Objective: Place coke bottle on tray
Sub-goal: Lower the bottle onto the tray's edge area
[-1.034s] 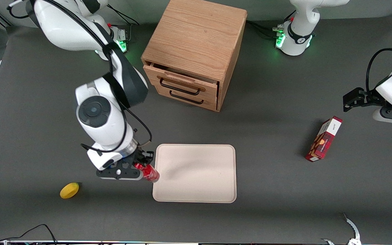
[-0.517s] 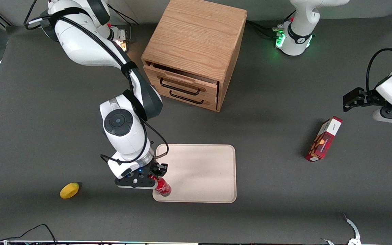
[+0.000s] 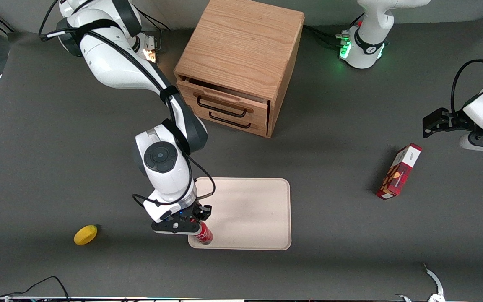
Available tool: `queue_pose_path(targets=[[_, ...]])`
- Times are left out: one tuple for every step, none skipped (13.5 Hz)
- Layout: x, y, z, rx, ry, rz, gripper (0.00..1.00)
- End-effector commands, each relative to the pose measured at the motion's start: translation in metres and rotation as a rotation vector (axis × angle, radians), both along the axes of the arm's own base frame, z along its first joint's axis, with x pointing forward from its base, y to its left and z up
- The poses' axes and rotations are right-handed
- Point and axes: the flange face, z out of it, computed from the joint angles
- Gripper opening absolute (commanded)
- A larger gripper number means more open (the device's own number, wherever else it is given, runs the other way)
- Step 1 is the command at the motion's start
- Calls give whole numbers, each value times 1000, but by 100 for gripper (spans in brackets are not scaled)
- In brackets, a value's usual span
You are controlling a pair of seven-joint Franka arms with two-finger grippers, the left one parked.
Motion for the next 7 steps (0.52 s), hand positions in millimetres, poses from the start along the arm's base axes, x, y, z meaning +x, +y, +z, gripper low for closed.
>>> queue_pose_path(targets=[[4, 5, 4, -3, -35, -22, 0], [3, 5, 3, -3, -31, -21, 0], [3, 5, 2, -3, -29, -21, 4], [3, 5, 0, -5, -25, -22, 9], [2, 7, -1, -3, -23, -20, 15], [-1, 12, -1, -4, -21, -12, 20], [-2, 13, -1, -6, -17, -12, 23]])
